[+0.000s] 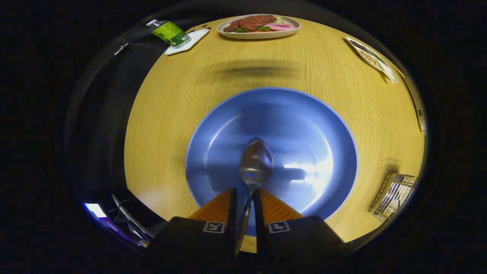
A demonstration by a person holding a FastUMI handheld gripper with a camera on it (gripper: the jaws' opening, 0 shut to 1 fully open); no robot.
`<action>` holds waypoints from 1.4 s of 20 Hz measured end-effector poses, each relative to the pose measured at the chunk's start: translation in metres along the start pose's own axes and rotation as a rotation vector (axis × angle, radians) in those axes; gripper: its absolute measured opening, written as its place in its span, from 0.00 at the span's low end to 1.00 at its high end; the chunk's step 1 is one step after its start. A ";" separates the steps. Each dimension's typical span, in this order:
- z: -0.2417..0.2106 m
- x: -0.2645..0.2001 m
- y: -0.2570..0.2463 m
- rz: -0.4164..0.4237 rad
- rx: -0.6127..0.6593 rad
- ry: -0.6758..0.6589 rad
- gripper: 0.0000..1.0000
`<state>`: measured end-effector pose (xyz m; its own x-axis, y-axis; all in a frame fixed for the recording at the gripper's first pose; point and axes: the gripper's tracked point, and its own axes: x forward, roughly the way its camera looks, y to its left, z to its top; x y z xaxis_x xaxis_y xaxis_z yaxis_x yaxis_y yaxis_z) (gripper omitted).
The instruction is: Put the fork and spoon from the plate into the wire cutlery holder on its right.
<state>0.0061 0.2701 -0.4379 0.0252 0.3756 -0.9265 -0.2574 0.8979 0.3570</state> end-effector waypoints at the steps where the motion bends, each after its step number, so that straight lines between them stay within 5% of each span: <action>1: -0.001 0.003 0.000 0.009 0.008 -0.002 0.11; 11: 0.014 -0.058 -0.017 0.140 0.064 -0.107 0.06; 17: 0.016 -0.137 -0.042 0.209 0.064 -0.177 0.06; 23: -0.012 -0.208 -0.124 0.148 0.016 -0.133 0.06; 28: -0.047 -0.224 -0.195 0.046 -0.010 0.019 0.06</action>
<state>0.0055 -0.0002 -0.3053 -0.0052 0.4123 -0.9110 -0.2679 0.8772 0.3985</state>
